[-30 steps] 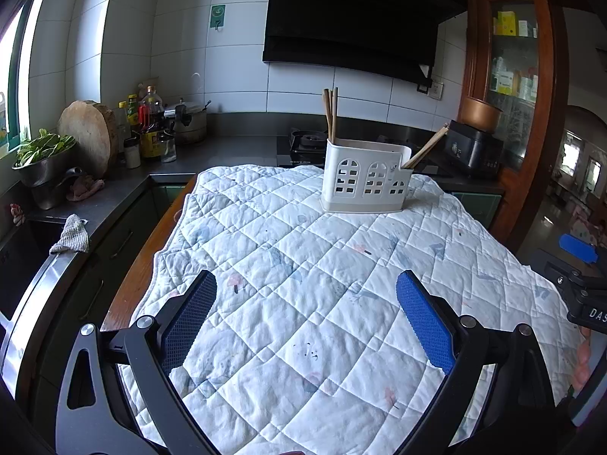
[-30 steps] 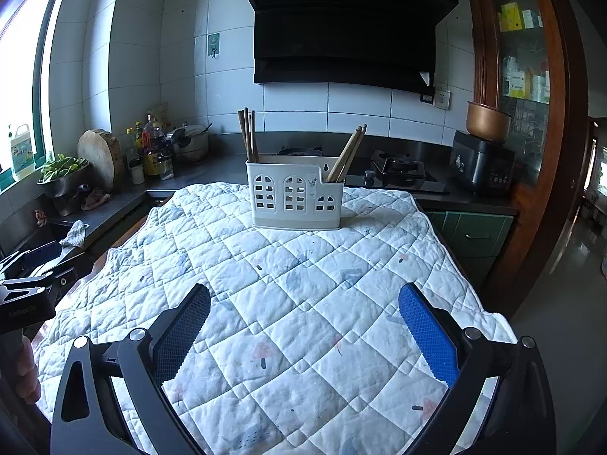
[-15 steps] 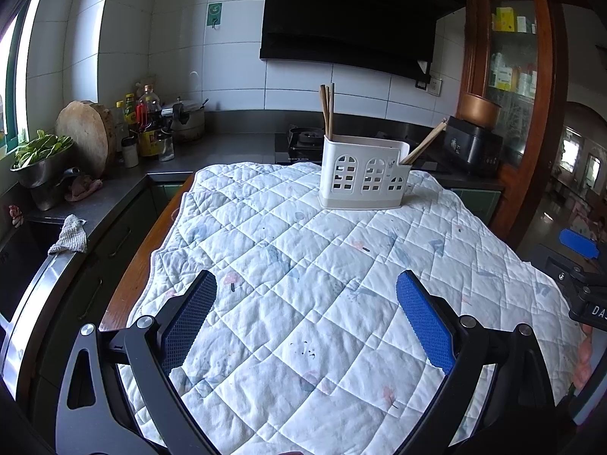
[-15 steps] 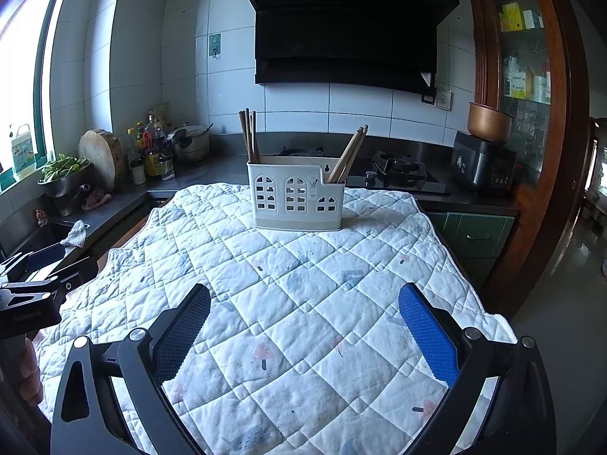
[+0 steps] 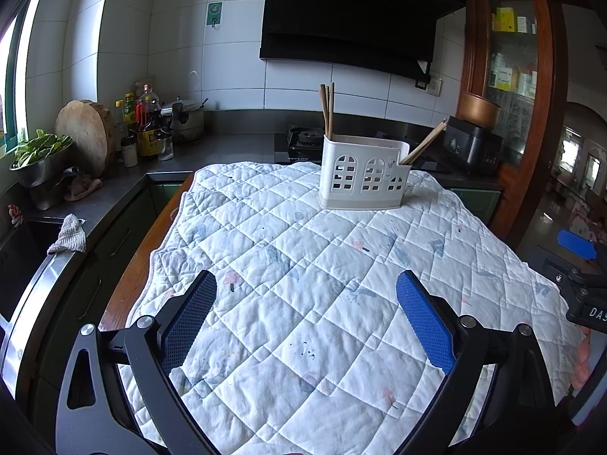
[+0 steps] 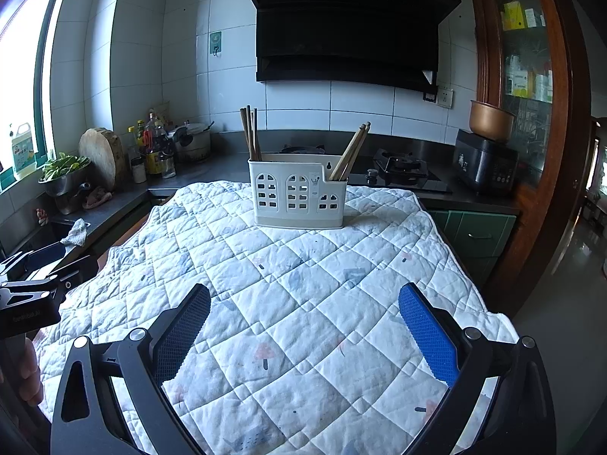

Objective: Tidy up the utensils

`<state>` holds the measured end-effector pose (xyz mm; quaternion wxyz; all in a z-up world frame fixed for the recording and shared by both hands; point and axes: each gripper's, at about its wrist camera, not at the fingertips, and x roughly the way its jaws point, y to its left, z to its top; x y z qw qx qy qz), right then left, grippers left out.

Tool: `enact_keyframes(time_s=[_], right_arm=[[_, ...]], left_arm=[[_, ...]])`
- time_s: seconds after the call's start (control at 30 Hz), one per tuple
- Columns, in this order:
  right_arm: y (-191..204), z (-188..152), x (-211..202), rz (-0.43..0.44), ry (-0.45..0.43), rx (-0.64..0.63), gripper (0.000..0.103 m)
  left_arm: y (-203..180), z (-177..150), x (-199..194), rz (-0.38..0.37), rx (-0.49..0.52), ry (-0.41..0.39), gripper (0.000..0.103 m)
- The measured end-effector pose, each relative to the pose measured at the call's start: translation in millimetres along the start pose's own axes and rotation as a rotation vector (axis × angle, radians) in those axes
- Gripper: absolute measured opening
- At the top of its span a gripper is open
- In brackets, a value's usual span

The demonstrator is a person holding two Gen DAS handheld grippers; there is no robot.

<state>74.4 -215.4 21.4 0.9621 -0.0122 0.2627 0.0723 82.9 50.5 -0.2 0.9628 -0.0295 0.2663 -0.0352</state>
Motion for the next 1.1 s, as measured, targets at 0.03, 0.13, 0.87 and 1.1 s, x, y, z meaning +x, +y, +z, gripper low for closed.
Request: enact_keyframes(time_s=[0.03,0.13,0.87,1.1], right_arm=[[0.3,-0.3,0.6,-0.001,0.001,-0.001,0.096],[0.3,-0.3,1.4,0.001,0.001,0.001,0.096],[-4.2,-3.6,1.9,-0.006,0.0,0.019,0.096],[-6.0,-4.5,1.9,-0.007,-0.001,0.018,0.096]], left_arm=[[0.3,-0.1,0.6,0.0,-0.002,0.001,0.095],[-0.1,0.2,1.2,0.001,-0.002,0.003,0.095],[-2.2,-1.9,-2.0,0.002,0.009,-0.022,0.095],[-0.3,-2.3,-0.9,-0.009,-0.007,-0.014,0.095]])
